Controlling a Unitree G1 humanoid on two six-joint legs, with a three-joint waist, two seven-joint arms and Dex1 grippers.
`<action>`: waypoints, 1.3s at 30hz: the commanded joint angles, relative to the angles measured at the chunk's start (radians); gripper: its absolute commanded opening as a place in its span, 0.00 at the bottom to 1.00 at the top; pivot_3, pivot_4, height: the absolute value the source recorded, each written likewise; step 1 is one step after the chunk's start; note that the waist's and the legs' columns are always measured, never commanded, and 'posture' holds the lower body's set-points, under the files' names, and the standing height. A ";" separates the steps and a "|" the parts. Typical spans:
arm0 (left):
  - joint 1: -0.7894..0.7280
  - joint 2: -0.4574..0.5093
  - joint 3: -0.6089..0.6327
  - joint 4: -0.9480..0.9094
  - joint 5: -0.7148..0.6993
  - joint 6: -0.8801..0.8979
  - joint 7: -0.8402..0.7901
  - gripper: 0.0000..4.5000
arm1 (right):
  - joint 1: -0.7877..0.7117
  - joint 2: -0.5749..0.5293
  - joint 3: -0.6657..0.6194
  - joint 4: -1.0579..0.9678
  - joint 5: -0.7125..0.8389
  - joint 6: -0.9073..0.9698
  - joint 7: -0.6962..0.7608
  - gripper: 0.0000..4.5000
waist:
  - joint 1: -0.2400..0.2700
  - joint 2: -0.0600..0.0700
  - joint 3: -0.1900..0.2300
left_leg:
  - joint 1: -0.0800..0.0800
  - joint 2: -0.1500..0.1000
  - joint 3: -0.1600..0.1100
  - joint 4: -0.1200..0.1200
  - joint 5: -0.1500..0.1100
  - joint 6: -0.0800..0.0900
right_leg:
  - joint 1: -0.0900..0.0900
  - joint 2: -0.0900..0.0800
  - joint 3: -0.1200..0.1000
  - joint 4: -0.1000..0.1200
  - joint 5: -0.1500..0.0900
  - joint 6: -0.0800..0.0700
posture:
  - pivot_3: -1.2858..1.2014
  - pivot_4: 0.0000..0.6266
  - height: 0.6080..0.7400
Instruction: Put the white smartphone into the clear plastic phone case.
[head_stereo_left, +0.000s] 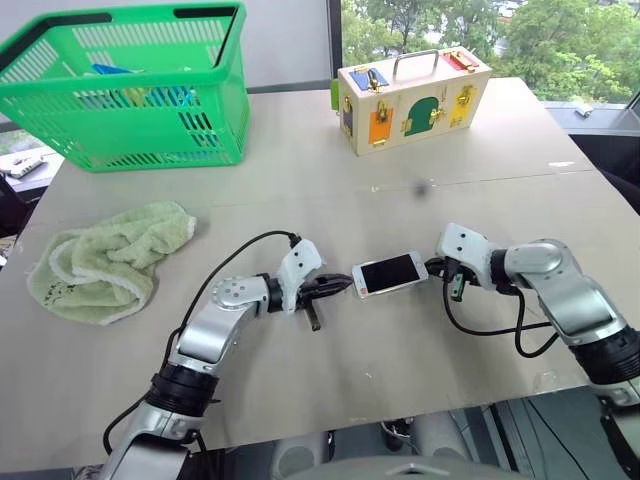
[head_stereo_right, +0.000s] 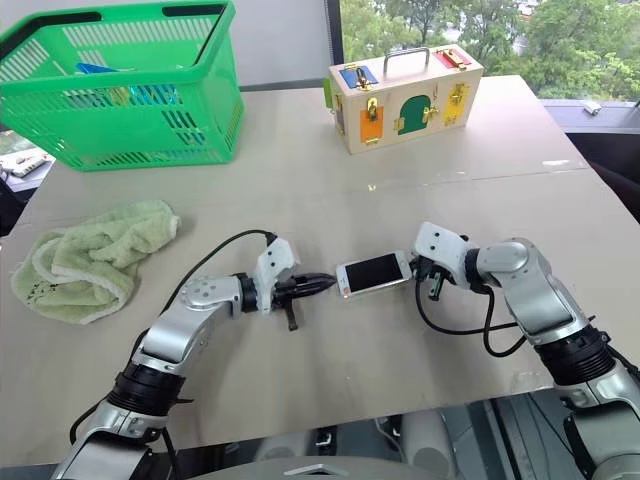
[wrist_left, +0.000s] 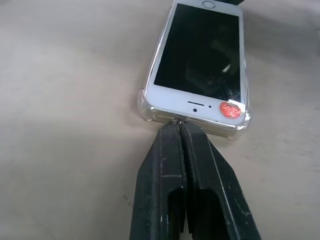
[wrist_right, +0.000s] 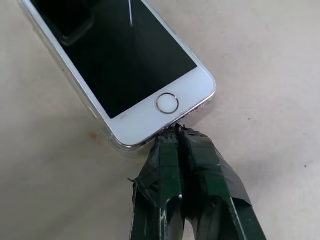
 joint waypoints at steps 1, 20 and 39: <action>-0.054 -0.026 -0.021 0.040 0.025 -0.037 0.001 0.02 | 0.011 0.050 0.054 -0.115 0.077 0.001 0.054 0.00 | 0.001 0.000 0.000 | 0.000 0.000 0.000 0.000 0.000 0.000 | 0.000 0.000 0.000 0.000 0.000 0.000 | 0.52 0.24 1.00; -0.041 0.049 0.136 0.006 -0.143 -0.009 -0.154 0.02 | 0.119 0.000 -0.230 -0.264 0.235 0.186 -0.043 0.00 | 0.004 -0.001 0.001 | -0.002 -0.001 -0.003 0.001 0.000 0.000 | -0.001 0.001 0.001 -0.001 0.001 0.002 | 0.52 0.24 1.00; -0.201 0.006 -0.089 0.155 0.051 0.034 -0.140 0.02 | -0.077 0.004 -0.028 -0.108 0.259 0.361 -0.134 0.00 | 0.003 -0.003 0.002 | -0.002 -0.004 -0.003 0.000 0.000 0.000 | -0.001 -0.001 0.002 -0.001 0.002 0.003 | 0.52 0.24 1.00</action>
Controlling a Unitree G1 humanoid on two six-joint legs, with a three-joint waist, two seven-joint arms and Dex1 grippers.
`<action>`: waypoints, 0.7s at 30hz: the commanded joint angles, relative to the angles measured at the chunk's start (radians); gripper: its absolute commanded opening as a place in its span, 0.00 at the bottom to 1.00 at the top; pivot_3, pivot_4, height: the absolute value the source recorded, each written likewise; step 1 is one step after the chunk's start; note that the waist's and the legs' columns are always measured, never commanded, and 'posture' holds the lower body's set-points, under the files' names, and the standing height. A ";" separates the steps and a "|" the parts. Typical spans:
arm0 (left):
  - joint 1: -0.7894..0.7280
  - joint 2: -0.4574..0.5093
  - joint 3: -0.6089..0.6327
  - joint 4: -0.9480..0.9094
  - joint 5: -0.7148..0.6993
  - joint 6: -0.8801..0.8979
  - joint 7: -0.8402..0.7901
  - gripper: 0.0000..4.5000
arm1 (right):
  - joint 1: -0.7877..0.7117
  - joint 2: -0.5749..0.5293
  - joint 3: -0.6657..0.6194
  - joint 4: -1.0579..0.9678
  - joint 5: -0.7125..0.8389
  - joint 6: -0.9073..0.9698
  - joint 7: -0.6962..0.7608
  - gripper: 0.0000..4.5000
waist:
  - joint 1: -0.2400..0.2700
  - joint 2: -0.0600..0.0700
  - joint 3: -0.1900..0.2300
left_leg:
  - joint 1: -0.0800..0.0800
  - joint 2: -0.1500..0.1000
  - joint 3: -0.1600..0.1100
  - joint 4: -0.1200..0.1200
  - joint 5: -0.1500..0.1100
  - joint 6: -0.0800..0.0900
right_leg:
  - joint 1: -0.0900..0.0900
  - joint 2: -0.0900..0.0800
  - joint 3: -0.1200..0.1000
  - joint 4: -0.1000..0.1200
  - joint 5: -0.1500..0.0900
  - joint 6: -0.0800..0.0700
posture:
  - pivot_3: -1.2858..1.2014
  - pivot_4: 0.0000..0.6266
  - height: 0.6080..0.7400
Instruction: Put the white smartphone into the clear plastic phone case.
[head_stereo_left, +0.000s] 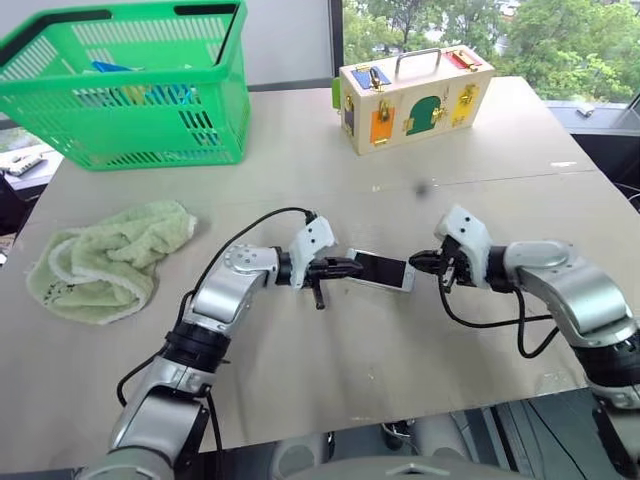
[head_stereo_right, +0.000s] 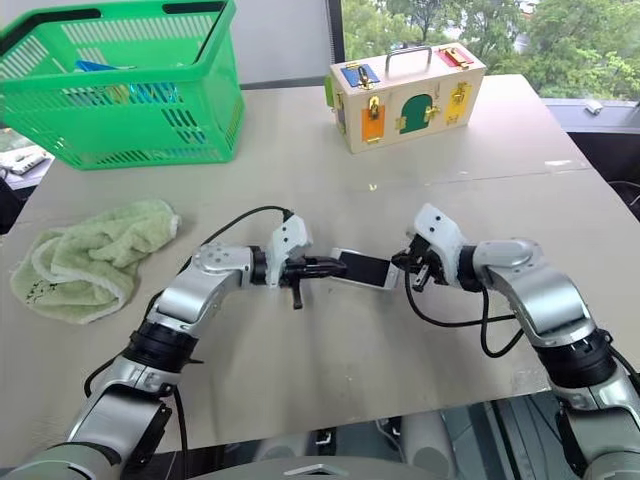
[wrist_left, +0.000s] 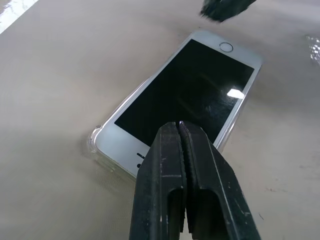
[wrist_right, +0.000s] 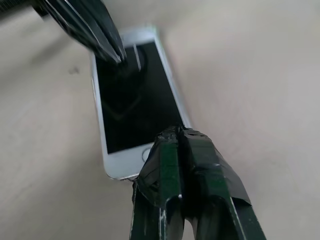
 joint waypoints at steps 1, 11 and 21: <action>0.007 0.004 -0.022 0.016 0.028 0.007 -0.001 0.02 | -0.046 -0.008 0.034 0.049 -0.013 0.037 -0.002 0.00 | 0.000 0.000 0.000 | 0.000 0.000 0.000 0.000 0.000 0.000 | 0.000 0.000 0.000 0.000 0.000 0.000 | 0.52 0.24 1.00; 0.015 -0.012 -0.014 0.004 0.033 0.013 0.025 0.02 | -0.176 -0.016 0.225 0.303 -0.015 0.153 0.124 0.00 | 0.000 -0.003 -0.004 | 0.004 0.000 -0.003 0.000 0.000 0.000 | 0.006 0.000 -0.002 0.000 -0.001 -0.001 | 0.52 0.24 1.00; 0.042 -0.017 -0.007 -0.018 0.031 0.026 0.049 0.02 | -0.168 0.029 0.445 0.511 -0.163 0.038 0.206 0.00 | -0.005 -0.012 -0.029 | 0.018 0.004 -0.003 -0.003 0.000 0.000 | 0.018 0.000 -0.002 -0.002 -0.003 -0.004 | 0.52 0.24 1.00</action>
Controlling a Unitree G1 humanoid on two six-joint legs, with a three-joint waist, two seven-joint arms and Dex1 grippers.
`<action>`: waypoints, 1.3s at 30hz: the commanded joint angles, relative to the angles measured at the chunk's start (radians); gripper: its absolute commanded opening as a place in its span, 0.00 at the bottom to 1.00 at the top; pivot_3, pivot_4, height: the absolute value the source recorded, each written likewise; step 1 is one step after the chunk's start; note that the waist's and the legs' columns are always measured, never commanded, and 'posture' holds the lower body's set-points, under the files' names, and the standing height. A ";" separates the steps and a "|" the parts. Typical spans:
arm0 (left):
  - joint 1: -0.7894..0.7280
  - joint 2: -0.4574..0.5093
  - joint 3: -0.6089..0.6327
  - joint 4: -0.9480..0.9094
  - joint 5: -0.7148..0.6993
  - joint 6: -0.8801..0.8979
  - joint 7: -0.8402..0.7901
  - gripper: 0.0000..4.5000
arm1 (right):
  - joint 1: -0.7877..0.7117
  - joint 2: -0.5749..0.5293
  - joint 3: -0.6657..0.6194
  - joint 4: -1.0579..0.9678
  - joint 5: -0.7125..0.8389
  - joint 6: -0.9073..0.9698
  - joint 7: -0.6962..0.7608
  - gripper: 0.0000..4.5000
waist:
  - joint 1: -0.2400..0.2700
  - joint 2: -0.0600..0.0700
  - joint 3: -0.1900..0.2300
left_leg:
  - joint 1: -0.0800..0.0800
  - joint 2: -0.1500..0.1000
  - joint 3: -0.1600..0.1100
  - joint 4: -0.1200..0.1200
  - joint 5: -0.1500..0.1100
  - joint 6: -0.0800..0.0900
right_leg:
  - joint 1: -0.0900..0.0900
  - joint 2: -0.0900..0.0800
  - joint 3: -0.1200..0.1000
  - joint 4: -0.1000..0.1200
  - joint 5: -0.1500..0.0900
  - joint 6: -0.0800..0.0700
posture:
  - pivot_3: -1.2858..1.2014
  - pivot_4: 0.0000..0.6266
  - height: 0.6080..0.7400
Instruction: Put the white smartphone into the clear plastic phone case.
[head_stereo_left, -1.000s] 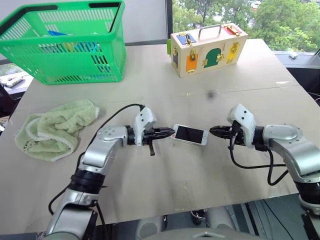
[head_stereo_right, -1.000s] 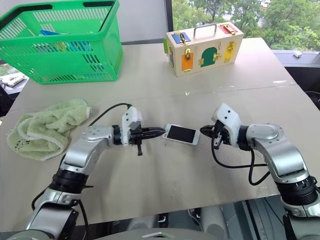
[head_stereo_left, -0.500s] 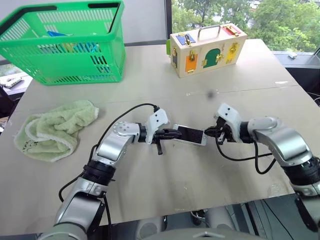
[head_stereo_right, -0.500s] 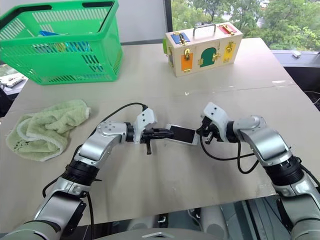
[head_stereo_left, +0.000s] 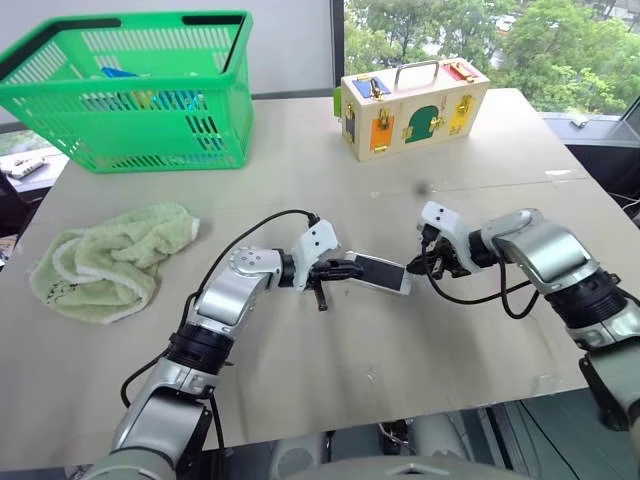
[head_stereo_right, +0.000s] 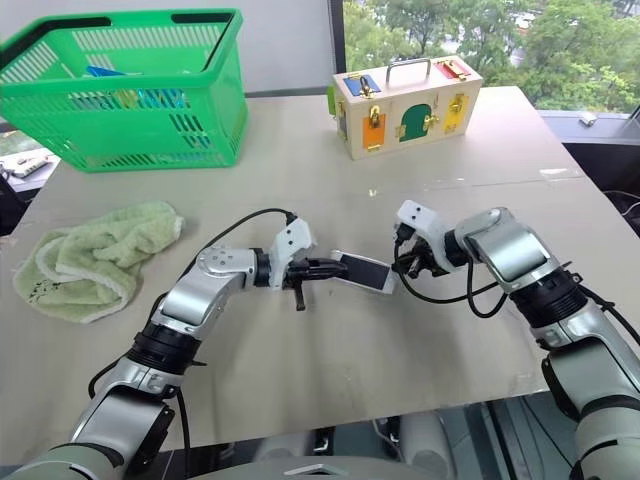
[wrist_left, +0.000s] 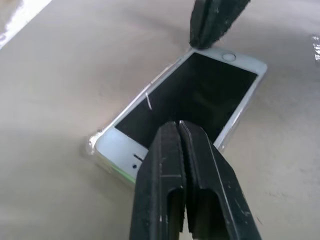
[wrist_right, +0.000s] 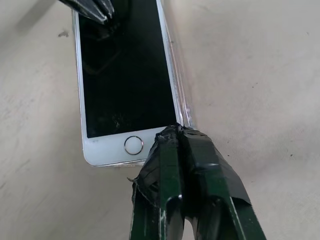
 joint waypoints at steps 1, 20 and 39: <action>0.024 0.000 -0.006 -0.019 0.006 0.015 0.008 0.02 | 0.120 0.007 0.186 0.131 -0.103 -0.016 -0.003 0.00 | -0.002 0.001 -0.009 | 0.004 0.001 0.000 -0.002 0.000 0.000 | 0.003 0.000 -0.001 -0.002 0.000 0.000 | 0.52 0.24 1.00; 0.012 -0.009 -0.006 0.009 0.011 0.005 0.010 0.02 | 0.230 -0.067 -0.037 -0.200 -0.002 -0.149 0.021 0.00 | 0.002 0.015 -0.005 | -0.003 0.001 0.001 -0.013 0.000 -0.001 | -0.004 0.005 -0.003 -0.011 -0.001 -0.001 | 0.52 0.24 1.00; 0.021 -0.022 -0.006 0.001 0.015 0.006 0.019 0.02 | 0.187 0.029 0.172 0.027 -0.253 -0.222 0.071 0.00 | 0.002 -0.001 -0.025 | 0.015 0.005 -0.004 -0.014 -0.005 -0.008 | 0.013 -0.003 -0.008 -0.013 -0.004 -0.005 | 0.52 0.24 1.00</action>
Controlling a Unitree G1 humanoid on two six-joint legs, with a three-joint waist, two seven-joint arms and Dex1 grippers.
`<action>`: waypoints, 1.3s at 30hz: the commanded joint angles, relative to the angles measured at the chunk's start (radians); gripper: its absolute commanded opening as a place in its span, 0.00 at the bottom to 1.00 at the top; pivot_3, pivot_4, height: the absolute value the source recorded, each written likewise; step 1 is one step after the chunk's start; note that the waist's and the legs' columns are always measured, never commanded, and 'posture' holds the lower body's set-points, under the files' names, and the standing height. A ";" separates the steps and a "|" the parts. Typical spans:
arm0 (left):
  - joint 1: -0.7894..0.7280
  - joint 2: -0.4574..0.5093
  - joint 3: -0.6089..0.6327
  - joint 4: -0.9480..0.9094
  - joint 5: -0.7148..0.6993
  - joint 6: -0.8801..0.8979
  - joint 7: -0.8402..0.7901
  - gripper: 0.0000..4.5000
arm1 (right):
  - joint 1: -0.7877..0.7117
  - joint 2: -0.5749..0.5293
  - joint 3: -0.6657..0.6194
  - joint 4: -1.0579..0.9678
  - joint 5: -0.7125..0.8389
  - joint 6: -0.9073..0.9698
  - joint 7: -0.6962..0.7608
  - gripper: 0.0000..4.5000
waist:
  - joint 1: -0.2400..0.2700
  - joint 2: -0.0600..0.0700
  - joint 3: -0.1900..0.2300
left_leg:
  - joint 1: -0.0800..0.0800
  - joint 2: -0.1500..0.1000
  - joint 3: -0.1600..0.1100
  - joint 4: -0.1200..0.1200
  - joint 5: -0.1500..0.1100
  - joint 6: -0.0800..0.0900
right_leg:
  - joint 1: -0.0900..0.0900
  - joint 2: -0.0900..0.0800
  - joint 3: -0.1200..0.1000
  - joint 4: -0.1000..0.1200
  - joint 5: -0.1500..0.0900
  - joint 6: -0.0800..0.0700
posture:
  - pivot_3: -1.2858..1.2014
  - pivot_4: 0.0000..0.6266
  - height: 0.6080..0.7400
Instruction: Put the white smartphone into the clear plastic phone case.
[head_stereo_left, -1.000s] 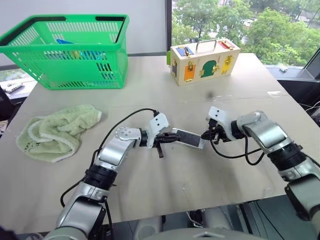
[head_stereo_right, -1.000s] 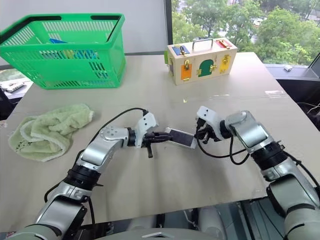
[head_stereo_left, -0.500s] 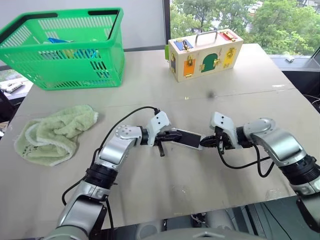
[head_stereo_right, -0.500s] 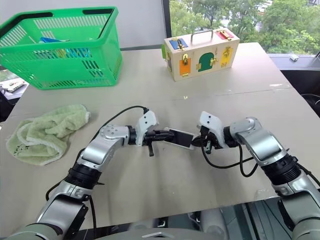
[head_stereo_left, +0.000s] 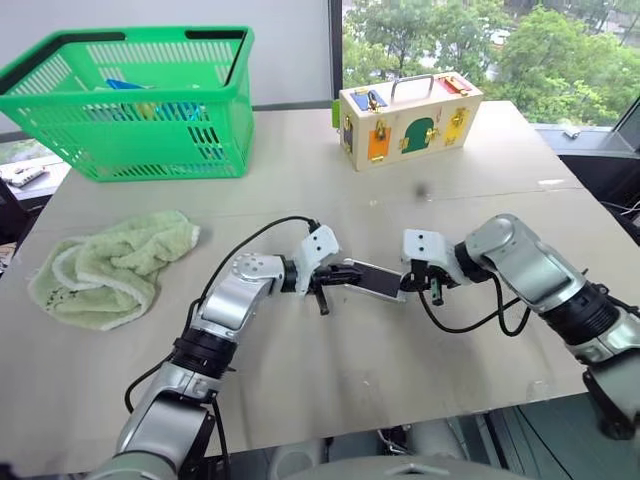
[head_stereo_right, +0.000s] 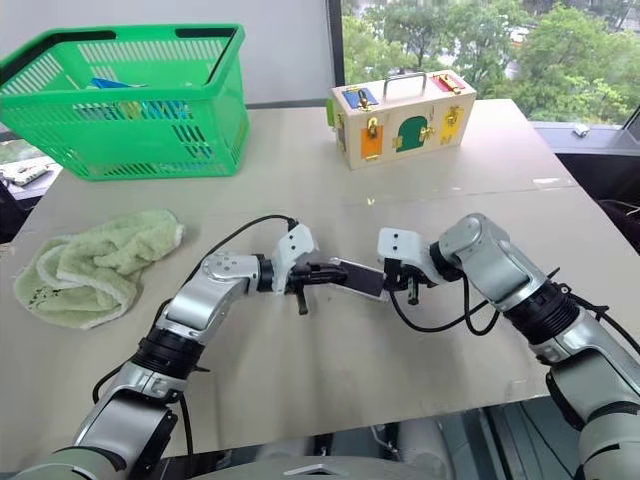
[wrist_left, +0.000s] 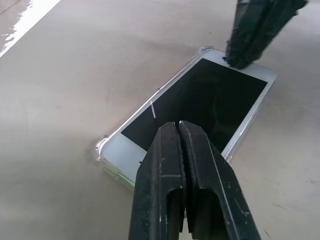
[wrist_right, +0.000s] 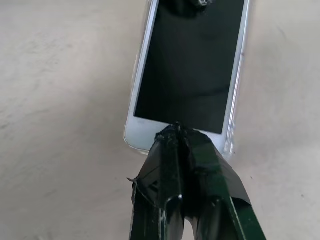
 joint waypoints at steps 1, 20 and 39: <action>0.006 -0.003 0.004 -0.024 -0.005 0.006 0.003 0.02 | 0.139 0.053 0.012 0.114 0.006 0.012 -0.068 0.00 | -0.001 -0.001 0.000 | 0.002 0.001 0.000 0.000 -0.001 -0.001 | 0.002 -0.001 0.000 0.000 0.000 0.000 | 0.52 0.24 1.00; -0.009 -0.006 0.000 -0.007 -0.005 0.004 -0.007 0.02 | 0.163 -0.028 -0.086 -0.144 0.151 0.110 -0.062 0.00 | 0.000 0.017 0.026 | -0.017 -0.001 -0.006 -0.001 -0.001 0.001 | -0.018 0.009 -0.007 0.001 -0.003 -0.004 | 0.52 0.24 1.00; 0.025 -0.001 0.002 -0.050 -0.013 0.019 0.005 0.02 | 0.103 -0.064 0.173 -0.016 0.000 0.067 0.090 0.00 | 0.002 0.007 0.014 | -0.005 -0.001 -0.013 -0.001 -0.002 -0.001 | -0.007 0.006 -0.008 0.001 -0.005 -0.008 | 0.52 0.24 1.00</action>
